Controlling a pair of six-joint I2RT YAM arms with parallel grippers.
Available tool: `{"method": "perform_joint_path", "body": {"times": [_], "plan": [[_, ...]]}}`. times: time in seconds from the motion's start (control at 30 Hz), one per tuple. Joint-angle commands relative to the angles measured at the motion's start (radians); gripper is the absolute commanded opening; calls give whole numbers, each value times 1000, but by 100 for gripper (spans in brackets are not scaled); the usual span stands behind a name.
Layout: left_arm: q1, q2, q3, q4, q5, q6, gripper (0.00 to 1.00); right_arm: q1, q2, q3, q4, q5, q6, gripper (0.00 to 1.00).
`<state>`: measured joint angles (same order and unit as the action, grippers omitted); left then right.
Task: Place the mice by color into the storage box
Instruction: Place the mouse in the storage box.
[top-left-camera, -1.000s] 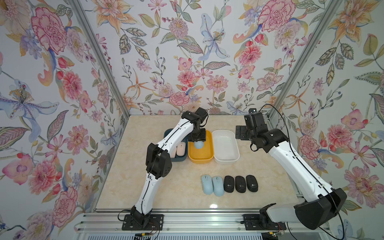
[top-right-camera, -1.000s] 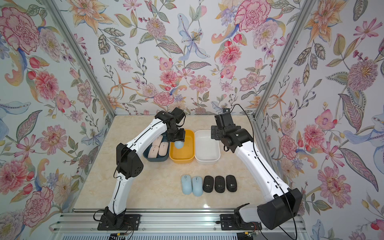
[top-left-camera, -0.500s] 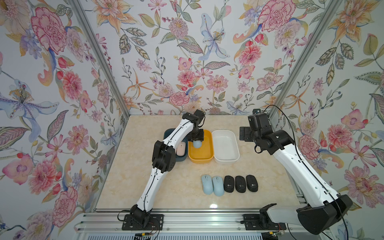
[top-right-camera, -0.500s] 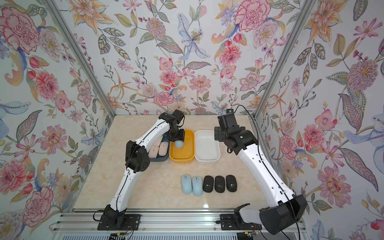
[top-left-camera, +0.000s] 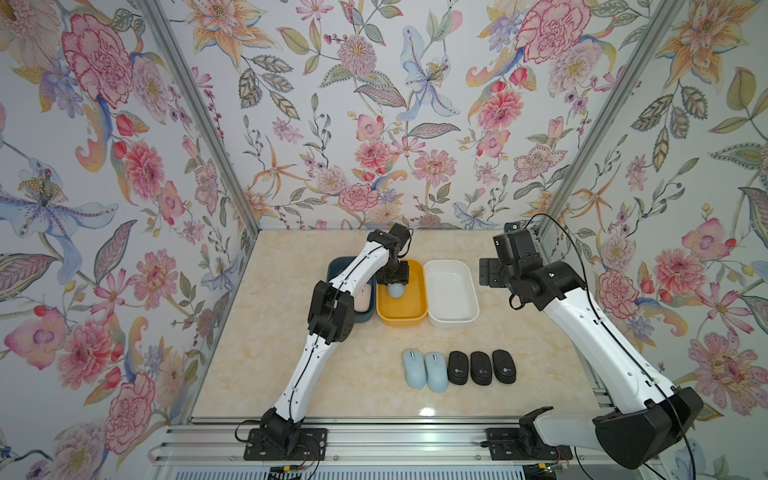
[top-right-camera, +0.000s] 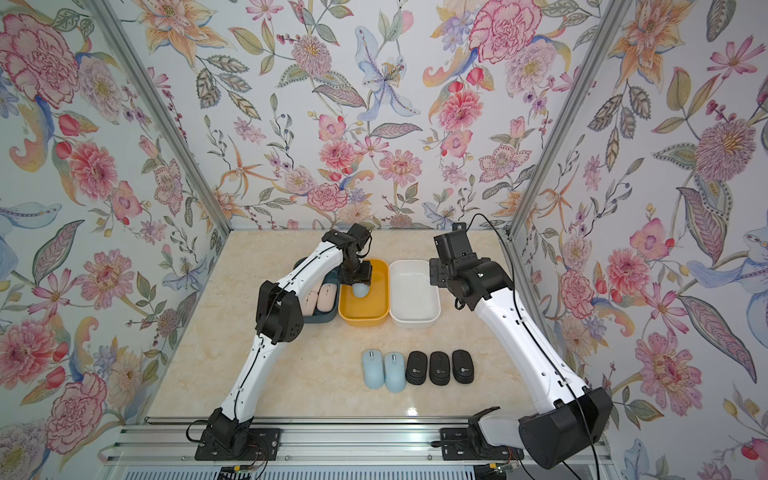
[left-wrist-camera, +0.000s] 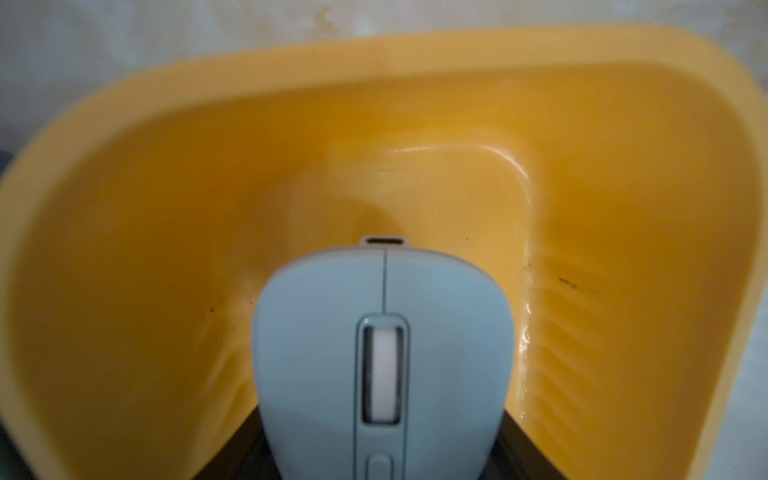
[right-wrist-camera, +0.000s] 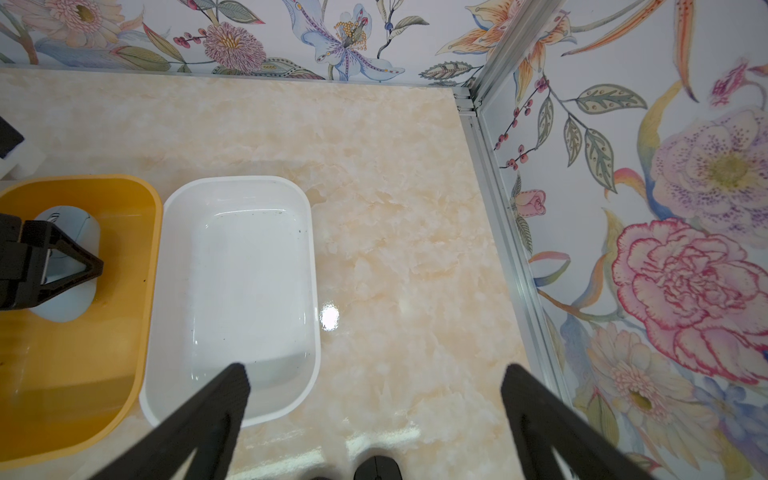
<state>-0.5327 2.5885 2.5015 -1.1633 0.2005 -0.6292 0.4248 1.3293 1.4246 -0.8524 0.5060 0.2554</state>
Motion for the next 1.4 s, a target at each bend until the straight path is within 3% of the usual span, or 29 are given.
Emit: {"method": "perform_joint_path", "body": {"times": [0.0,0.2,0.43,0.7,0.83,1.03,1.37], "plan": [[12,32,26,17,-30,29,61,-2,-14,-12,-17,19,20,99],[11,36,25,20,-18,45,71,-3,-7,-14,-18,25,27,99],[13,25,26,20,-11,76,71,-2,6,2,-38,26,59,98],[-12,-147,-47,16,-2,86,72,0,54,44,-53,31,64,98],[-63,-278,-162,16,-7,108,73,0,96,78,-75,28,73,98],[-191,-495,-463,14,-43,104,73,17,155,160,-115,14,85,98],[-457,-749,-900,90,-80,-210,73,35,57,23,-59,22,104,97]]}}
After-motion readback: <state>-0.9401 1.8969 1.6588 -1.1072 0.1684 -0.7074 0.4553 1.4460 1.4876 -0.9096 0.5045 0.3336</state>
